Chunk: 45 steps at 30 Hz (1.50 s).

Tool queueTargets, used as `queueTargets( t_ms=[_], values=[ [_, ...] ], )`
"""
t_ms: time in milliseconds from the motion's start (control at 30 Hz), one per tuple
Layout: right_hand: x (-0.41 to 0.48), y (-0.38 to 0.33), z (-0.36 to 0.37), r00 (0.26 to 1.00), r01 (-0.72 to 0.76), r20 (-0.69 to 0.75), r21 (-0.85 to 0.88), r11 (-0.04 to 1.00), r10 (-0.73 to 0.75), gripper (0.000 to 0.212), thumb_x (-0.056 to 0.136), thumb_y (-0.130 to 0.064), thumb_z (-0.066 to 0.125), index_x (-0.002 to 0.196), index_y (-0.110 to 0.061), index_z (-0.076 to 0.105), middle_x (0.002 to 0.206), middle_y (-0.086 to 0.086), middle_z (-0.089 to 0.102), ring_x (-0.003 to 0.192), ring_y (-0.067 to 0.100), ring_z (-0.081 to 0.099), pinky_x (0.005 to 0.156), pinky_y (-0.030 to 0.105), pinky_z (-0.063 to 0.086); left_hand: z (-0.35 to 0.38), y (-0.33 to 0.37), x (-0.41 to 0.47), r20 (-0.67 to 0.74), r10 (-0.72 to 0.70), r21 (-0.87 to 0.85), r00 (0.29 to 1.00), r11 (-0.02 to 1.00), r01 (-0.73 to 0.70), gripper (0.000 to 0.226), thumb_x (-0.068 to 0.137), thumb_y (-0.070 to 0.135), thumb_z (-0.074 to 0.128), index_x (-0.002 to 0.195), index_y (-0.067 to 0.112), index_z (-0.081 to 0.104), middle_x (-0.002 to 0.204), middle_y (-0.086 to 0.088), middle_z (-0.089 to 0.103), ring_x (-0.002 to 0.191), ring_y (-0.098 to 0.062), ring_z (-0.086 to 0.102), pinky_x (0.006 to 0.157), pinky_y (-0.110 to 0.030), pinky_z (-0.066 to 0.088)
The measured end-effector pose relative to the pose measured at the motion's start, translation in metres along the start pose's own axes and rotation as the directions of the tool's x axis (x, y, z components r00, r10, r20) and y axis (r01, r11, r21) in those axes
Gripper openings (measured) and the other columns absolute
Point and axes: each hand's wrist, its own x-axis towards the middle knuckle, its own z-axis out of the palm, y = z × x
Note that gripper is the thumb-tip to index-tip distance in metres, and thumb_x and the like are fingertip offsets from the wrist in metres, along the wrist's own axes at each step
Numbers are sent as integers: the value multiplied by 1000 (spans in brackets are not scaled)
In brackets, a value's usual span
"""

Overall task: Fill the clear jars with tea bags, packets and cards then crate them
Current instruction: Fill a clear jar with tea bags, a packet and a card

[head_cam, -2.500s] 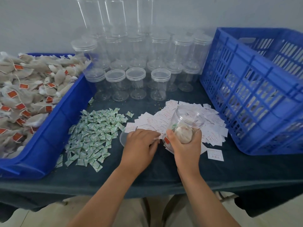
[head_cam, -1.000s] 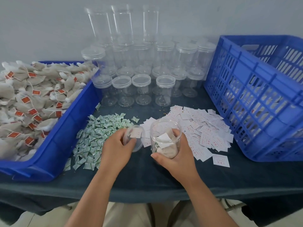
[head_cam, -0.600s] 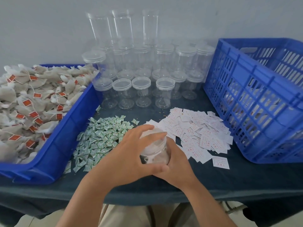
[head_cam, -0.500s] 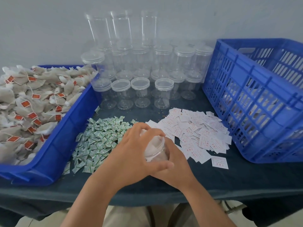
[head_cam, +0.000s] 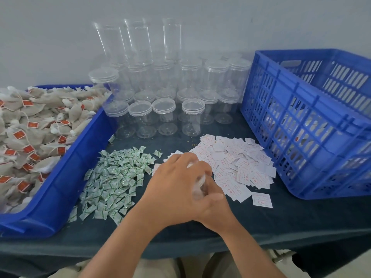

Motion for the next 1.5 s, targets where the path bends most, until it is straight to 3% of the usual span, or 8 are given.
queueTargets(
  t_ms=[167, 467, 600, 800, 933, 1100, 1200, 1500],
  values=[
    [1, -2, -6, 999, -5, 33, 82, 997, 2, 69, 77, -28, 92, 136, -34, 59, 124, -4, 73, 117, 23, 72, 92, 32, 61, -11, -23, 10, -7, 179, -453, 984, 877, -163, 20, 93, 50, 70, 109, 40, 78, 128, 20, 66, 128, -13, 59, 106, -38, 48],
    [0, -2, 7, 995, -14, -96, -2, 1000, 14, 76, 71, -36, 96, 135, -48, 56, 126, -16, 71, 115, 10, 71, 88, 29, 62, -4, -23, 1, 205, -255, -330, 945, 891, 312, 112, 61, 96, 57, 157, 46, 29, 150, 34, 34, 135, 6, 40, 111, -28, 39],
    [0, 3, 0, 997, -79, -16, 99, 992, 81, 75, 71, -17, 97, 137, -24, 61, 118, 3, 76, 108, 25, 76, 83, 51, 64, 21, 10, 1, -158, -404, -293, 901, 890, 348, 86, 64, 89, 58, 136, 41, 56, 127, 32, 53, 114, 8, 50, 92, -17, 39],
    [-1, -1, -8, 984, -161, 109, 232, 959, 138, 60, 74, -20, 94, 122, -42, 65, 118, 4, 76, 111, 28, 75, 89, 47, 64, 17, -9, 6, -69, -396, -382, 916, 858, 343, 68, 59, 79, 61, 121, 51, 63, 107, 35, 62, 105, 22, 52, 78, -6, 35],
    [4, -1, -9, 976, -194, 152, 262, 945, 158, 69, 79, -19, 92, 138, -14, 57, 123, 17, 73, 117, 42, 71, 98, 70, 55, 18, -17, 8, -50, -356, -485, 933, 826, 289, 62, 63, 71, 70, 122, 55, 60, 112, 36, 64, 113, 17, 56, 90, -12, 42],
    [3, -9, -11, 978, -207, 96, 393, 896, 184, 85, 85, -57, 85, 154, -23, 48, 144, 13, 66, 133, 33, 65, 106, 48, 57, 37, -34, -5, -34, -270, -843, 962, 526, 118, 73, 85, 54, 76, 150, 43, 43, 147, 23, 55, 141, -6, 52, 111, -37, 50],
    [0, -9, -11, 987, -160, 62, 492, 856, 149, 92, 96, -81, 51, 161, -16, 40, 151, 17, 60, 136, 37, 61, 106, 48, 55, 62, -34, -21, 60, -249, -807, 967, 558, 194, 78, 82, 65, 80, 149, 51, 41, 145, 16, 60, 135, -9, 58, 109, -43, 52],
    [10, -63, -48, 990, -143, -29, -170, 975, 140, 107, 66, -74, 88, 152, -67, 25, 133, -31, 58, 124, -7, 59, 99, 22, 55, 74, -34, -25, -46, -272, -716, 961, 680, 158, 95, 73, 67, 87, 154, 42, 43, 140, 21, 64, 127, -5, 63, 100, -37, 54]
  ],
)
